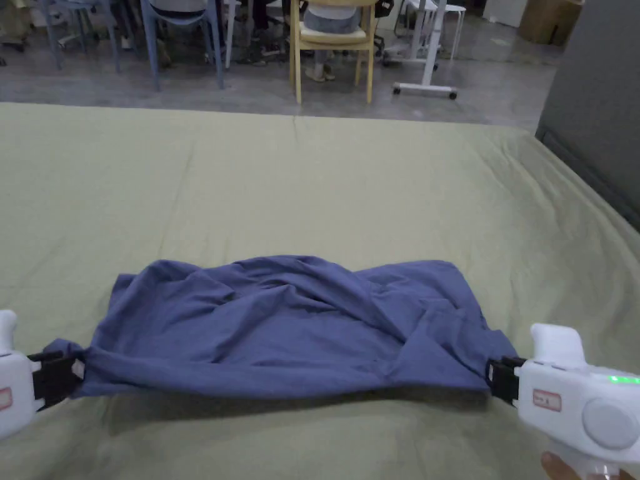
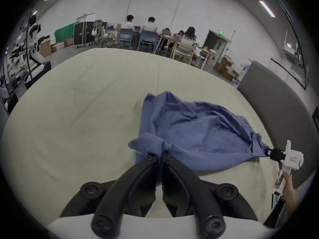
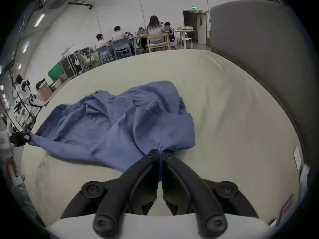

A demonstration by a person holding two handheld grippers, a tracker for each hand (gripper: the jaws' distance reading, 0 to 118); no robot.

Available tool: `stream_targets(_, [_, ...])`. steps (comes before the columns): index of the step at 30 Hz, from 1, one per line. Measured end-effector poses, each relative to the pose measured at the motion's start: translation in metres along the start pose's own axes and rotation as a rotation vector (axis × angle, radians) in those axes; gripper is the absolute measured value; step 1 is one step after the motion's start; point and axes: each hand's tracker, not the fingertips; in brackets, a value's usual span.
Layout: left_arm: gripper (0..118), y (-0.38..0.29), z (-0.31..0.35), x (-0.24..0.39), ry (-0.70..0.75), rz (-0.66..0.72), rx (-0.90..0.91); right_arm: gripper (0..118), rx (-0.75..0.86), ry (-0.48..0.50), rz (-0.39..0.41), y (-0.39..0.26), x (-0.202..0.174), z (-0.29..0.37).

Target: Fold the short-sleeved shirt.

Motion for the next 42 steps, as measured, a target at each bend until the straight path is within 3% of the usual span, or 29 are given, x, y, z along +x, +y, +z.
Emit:
stream_targets(7, [3, -0.092, 0.069, 0.004, -0.002, -0.059, -0.119, 5, -0.055, 0.0, -0.016, -0.108, 0.02, 0.092])
stream_targets(13, [4, -0.129, 0.08, 0.003, 0.071, -0.109, -0.201, 7, -0.118, -0.012, 0.015, -0.146, 0.028, 0.12])
stream_targets(15, [10, -0.124, 0.074, 0.006, 0.073, -0.087, -0.229, 30, -0.142, -0.005, -0.005, -0.136, 0.027, 0.117])
stream_targets(16, [10, -0.12, 0.073, 0.008, 0.097, -0.068, -0.232, 30, -0.163, -0.025, -0.016, -0.13, 0.025, 0.117])
stream_targets(17, [35, -0.117, 0.076, 0.011, 0.098, -0.062, -0.224, 69, -0.206, -0.044, -0.011, -0.124, 0.023, 0.116])
stream_targets(18, [68, -0.115, 0.083, 0.014, 0.088, -0.056, -0.212, 101, -0.219, -0.003, -0.02, -0.121, 0.022, 0.121])
stream_targets(19, [85, -0.113, 0.088, 0.012, 0.056, -0.058, -0.185, 112, -0.195, 0.015, -0.033, -0.117, 0.019, 0.13])
stream_targets(24, [85, -0.1, 0.172, 0.048, 0.134, -0.159, 0.041, 111, -0.007, -0.019, -0.001, -0.093, -0.007, 0.213])
stream_targets(27, [84, -0.1, 0.227, 0.068, 0.058, -0.132, 0.171, 109, 0.183, -0.031, 0.068, -0.082, -0.033, 0.264])
stream_targets(28, [75, -0.103, 0.24, 0.073, 0.03, -0.141, 0.217, 96, 0.228, -0.028, 0.08, -0.082, -0.039, 0.275])
stream_targets(29, [47, -0.107, 0.249, 0.079, 0.033, -0.159, 0.253, 67, 0.258, 0.007, 0.101, -0.083, -0.045, 0.285])
stream_targets(30, [0, -0.107, 0.255, 0.086, 0.057, -0.183, 0.251, 18, 0.231, 0.037, 0.133, -0.083, -0.051, 0.289])
stream_targets(31, [0, -0.107, 0.253, 0.091, 0.082, -0.187, 0.233, 3, 0.207, 0.05, 0.136, -0.083, -0.055, 0.287])
stream_targets(34, [0, -0.105, 0.255, 0.096, 0.047, -0.228, 0.19, 3, 0.182, 0.104, 0.125, -0.086, -0.061, 0.281])
stream_targets(40, [0, -0.077, 0.216, 0.098, 0.027, -0.202, 0.186, 3, 0.131, 0.115, 0.102, -0.088, -0.063, 0.257])
stream_targets(41, [12, -0.064, 0.203, 0.096, -0.009, -0.174, 0.177, 3, 0.129, 0.112, 0.104, -0.086, -0.064, 0.254])
stream_targets(42, [47, -0.046, 0.186, 0.094, -0.048, -0.168, 0.169, 3, 0.123, 0.11, 0.11, -0.084, -0.064, 0.25])
